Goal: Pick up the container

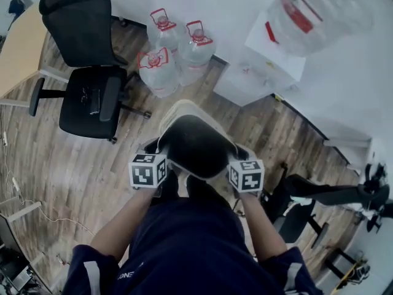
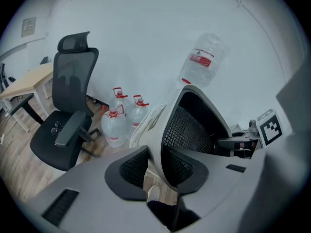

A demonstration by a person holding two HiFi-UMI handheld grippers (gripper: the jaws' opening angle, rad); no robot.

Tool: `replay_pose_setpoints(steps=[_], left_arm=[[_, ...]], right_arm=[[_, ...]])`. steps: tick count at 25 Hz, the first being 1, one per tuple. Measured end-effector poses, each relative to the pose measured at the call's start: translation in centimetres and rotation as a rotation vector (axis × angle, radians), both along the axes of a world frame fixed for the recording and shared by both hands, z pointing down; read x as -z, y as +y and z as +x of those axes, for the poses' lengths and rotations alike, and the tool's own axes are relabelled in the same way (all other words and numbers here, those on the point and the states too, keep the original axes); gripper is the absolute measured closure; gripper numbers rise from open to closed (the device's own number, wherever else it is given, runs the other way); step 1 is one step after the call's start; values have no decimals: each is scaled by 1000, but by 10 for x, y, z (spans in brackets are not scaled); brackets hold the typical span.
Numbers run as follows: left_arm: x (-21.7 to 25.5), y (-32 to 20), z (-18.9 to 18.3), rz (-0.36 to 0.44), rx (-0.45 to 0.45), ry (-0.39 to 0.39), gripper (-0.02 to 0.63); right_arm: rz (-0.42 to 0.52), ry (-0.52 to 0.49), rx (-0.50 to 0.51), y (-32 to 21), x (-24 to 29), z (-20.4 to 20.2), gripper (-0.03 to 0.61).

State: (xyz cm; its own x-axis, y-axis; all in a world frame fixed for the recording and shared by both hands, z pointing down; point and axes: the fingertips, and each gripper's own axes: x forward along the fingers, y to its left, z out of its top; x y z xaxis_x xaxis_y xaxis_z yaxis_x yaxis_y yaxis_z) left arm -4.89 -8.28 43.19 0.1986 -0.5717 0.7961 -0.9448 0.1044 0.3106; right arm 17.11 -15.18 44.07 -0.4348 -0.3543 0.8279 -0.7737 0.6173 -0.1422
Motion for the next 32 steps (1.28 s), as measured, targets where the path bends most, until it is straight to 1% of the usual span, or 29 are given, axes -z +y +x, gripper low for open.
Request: replay_pose_setpoints(steps=[5, 14, 32], left_arm=[[26, 4, -1, 35, 29, 3, 492], [52, 0, -1, 75, 23, -20, 489], [58, -8, -2, 91, 26, 1, 485]], right_arm=[[34, -22, 12, -1, 23, -3, 502], [63, -45, 12, -3, 41, -3, 502], [72, -54, 13, -16, 47, -6, 503]])
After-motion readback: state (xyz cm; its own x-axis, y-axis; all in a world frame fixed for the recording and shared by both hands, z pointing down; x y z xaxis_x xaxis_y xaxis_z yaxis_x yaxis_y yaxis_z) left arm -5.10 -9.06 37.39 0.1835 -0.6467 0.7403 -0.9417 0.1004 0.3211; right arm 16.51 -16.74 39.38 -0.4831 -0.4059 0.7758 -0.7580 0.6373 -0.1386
